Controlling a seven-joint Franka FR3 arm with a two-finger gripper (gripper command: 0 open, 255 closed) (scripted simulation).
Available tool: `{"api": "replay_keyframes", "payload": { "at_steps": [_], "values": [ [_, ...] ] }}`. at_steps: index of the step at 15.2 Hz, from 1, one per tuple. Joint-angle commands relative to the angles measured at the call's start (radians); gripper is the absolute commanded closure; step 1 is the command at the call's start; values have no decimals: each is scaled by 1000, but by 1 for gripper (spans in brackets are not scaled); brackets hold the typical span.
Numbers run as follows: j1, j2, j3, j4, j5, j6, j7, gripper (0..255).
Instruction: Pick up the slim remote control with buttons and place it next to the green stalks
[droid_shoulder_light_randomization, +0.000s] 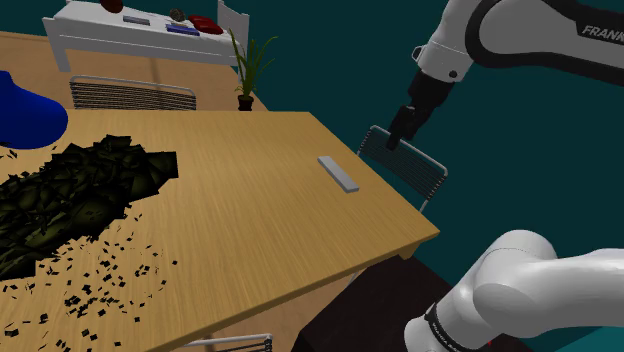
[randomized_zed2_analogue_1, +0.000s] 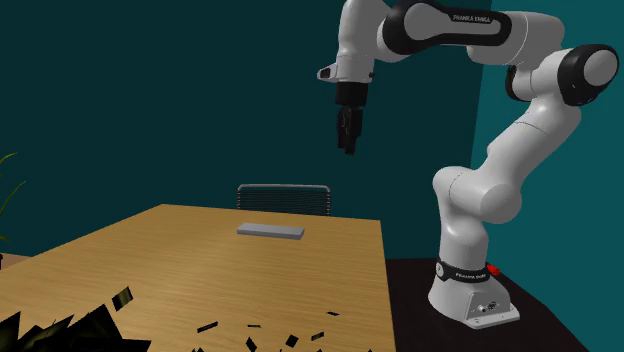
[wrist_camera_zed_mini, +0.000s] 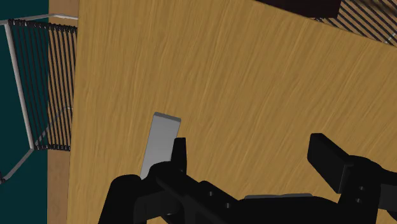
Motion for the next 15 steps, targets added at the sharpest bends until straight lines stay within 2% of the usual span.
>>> {"api": "replay_keyframes", "payload": {
  "at_steps": [1, 8, 15],
  "values": [
    [0, 0, 0, 0, 0, 0, 0, 0],
    [-25, 205, -61, -14, -14, 197, -30, 0],
    [-41, 449, -119, 35, -4, 367, -68, 0]
  ]
}}
